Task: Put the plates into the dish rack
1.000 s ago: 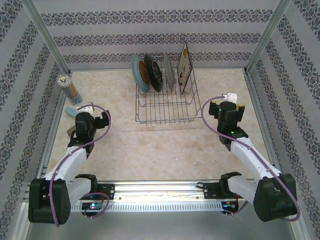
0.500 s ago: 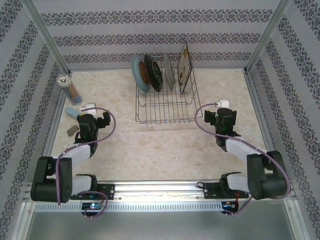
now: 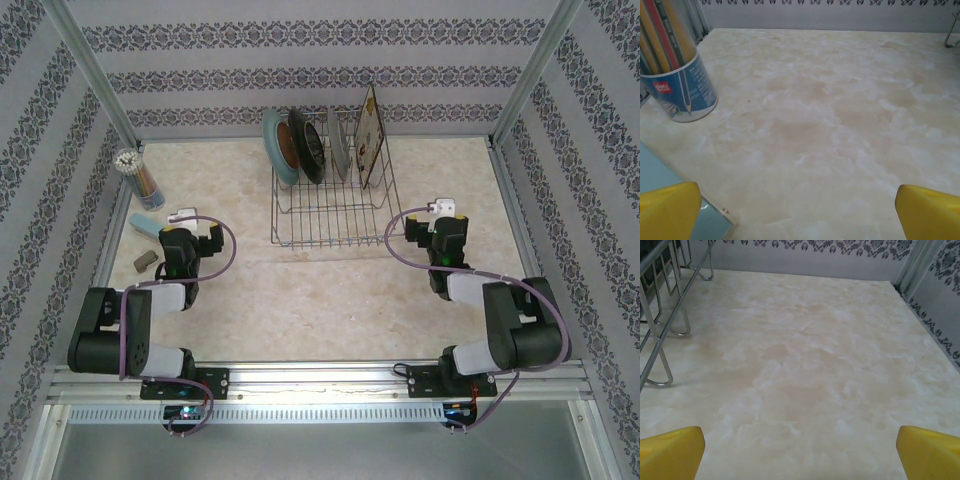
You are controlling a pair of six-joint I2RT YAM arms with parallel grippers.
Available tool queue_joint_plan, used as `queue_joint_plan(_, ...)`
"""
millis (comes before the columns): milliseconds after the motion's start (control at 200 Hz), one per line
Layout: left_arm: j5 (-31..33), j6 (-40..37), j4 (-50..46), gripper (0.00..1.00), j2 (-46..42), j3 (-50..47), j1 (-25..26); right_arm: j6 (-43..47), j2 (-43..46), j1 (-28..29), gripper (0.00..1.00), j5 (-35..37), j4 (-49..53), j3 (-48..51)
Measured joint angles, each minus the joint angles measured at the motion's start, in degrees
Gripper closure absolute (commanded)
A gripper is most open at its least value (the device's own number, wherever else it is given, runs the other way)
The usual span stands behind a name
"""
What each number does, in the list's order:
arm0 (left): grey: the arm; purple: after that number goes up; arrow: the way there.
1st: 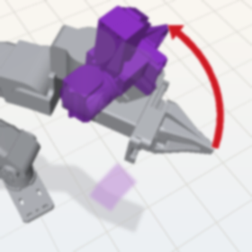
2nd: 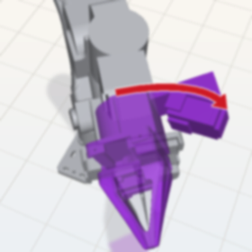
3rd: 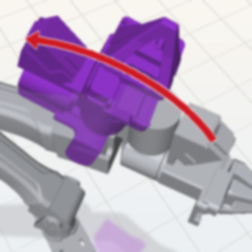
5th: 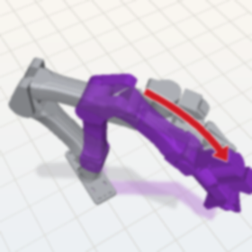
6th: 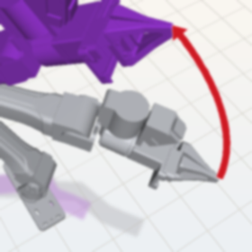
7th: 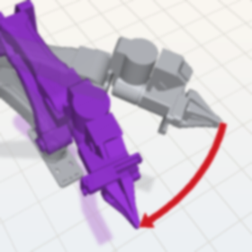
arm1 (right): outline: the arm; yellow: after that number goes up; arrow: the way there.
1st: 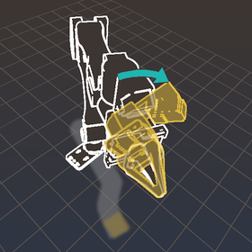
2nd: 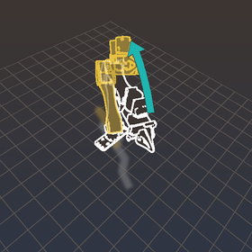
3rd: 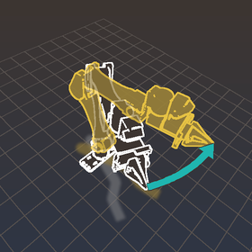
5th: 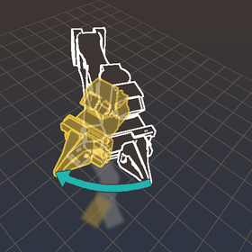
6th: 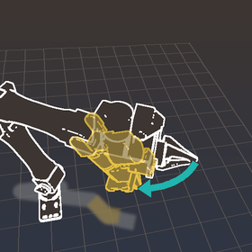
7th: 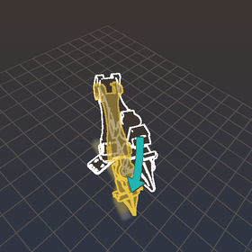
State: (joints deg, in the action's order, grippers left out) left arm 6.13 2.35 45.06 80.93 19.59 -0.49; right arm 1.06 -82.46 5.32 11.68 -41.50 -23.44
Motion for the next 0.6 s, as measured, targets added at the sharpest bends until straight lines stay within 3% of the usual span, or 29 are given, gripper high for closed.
queue_joint_plan(320, -1.4, -0.02, 3.17, 0.0, 8.17, 2.12, 0.0, -0.81, -1.36, -3.04, 0.02, -5.7, -2.01, -0.2)
queue_joint_plan(605, -1.88, -0.07, 6.71, 0.0, 9.6, 2.01, 0.04, -1.73, -4.09, -5.88, 0.02, -13.38, -6.19, 0.85)
